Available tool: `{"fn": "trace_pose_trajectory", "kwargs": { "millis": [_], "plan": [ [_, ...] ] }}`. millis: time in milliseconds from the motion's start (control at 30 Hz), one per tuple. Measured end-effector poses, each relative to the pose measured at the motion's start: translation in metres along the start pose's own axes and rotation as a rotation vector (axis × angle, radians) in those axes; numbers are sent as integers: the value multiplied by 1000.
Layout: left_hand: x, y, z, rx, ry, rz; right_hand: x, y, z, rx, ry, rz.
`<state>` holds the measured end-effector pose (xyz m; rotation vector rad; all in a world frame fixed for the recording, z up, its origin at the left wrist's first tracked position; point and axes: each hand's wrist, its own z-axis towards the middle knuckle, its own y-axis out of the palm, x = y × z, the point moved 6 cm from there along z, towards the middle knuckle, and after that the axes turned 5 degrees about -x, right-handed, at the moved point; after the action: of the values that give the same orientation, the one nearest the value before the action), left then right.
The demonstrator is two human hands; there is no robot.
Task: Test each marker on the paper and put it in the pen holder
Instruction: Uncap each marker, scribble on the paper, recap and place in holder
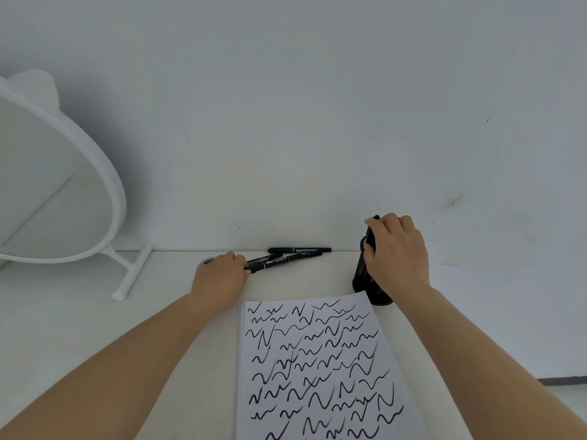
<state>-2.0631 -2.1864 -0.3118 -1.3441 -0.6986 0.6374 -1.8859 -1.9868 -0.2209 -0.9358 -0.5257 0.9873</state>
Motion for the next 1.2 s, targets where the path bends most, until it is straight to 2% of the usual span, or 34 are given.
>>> {"fn": "trace_pose_trajectory", "kwargs": {
  "millis": [167, 267, 300, 333, 433, 467, 600, 700, 800, 933, 1067, 1133, 1200],
  "plan": [
    [6, -22, -17, 37, -5, -118, -6, -16, -3, 18, -20, -45],
    [17, -40, -32, 55, 8, -219, -22, -37, -17, 140, -64, 92],
    [21, -45, -38, 50, 15, -294, -27, -40, -24, 111, -65, 200],
    [27, -49, -44, 37, 24, -389, -32, -38, -32, 17, -45, 339],
    [51, -57, -72, -18, 53, -689, -48, -14, -70, -415, 85, 736],
    [60, -58, -84, -41, 80, -754, -53, -9, -85, -476, 145, 879],
    [93, -53, -134, -136, 248, -727, -50, -14, -127, -338, 421, 1356],
    [107, -50, -161, -207, 305, -663, -51, -24, -148, -353, 466, 1506],
    [119, -49, -182, -251, 340, -617, -55, -33, -167, -368, 458, 1526],
    [128, -52, -200, -58, 326, -384, -52, -33, -183, -267, 569, 1483],
    [123, -53, -221, 163, 330, -164, 2, -34, -183, 36, 933, 1516],
    [108, -51, -228, 205, 289, -228, 29, -44, -183, 137, 913, 1456],
    [89, -44, -224, 187, 224, -345, 27, -47, -186, 79, 781, 1344]
  ]
}}
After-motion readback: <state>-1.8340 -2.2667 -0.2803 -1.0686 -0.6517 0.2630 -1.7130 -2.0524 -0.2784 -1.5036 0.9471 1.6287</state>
